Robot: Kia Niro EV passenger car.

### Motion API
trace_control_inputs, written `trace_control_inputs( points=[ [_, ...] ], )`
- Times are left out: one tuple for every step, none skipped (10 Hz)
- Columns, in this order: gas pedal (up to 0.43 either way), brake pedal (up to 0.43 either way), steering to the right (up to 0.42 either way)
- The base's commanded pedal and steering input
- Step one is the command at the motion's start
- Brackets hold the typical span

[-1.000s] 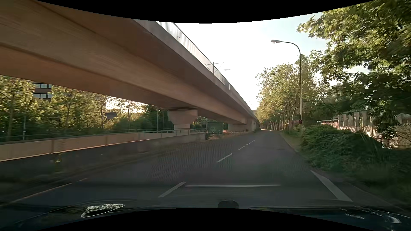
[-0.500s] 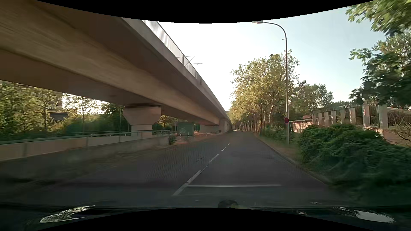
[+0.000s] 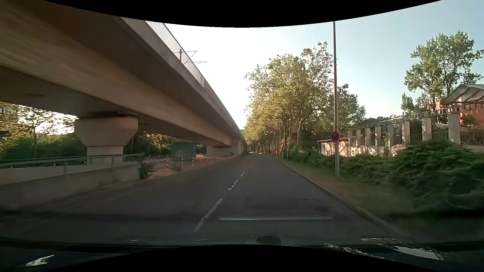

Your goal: Follow the waypoints while adhering to traffic rules and regulations

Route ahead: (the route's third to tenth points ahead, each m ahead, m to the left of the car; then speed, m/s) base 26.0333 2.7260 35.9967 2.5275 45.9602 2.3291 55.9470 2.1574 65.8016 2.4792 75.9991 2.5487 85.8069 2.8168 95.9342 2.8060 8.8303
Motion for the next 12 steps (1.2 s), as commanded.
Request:
trace_control_inputs(
  points=[
    [0.189, 0.000, 0.063],
    [0.189, 0.000, 0.050],
    [0.189, 0.000, 0.041],
    [0.197, 0.000, 0.032],
    [0.197, 0.000, 0.024],
    [0.197, 0.000, 0.017],
    [0.197, 0.000, 0.012],
    [0.197, 0.000, 0.008],
    [0.197, 0.000, 0.002],
    [0.197, 0.000, -0.001],
    [0.197, 0.000, -0.001],
    [0.197, 0.000, -0.002]
  ],
)
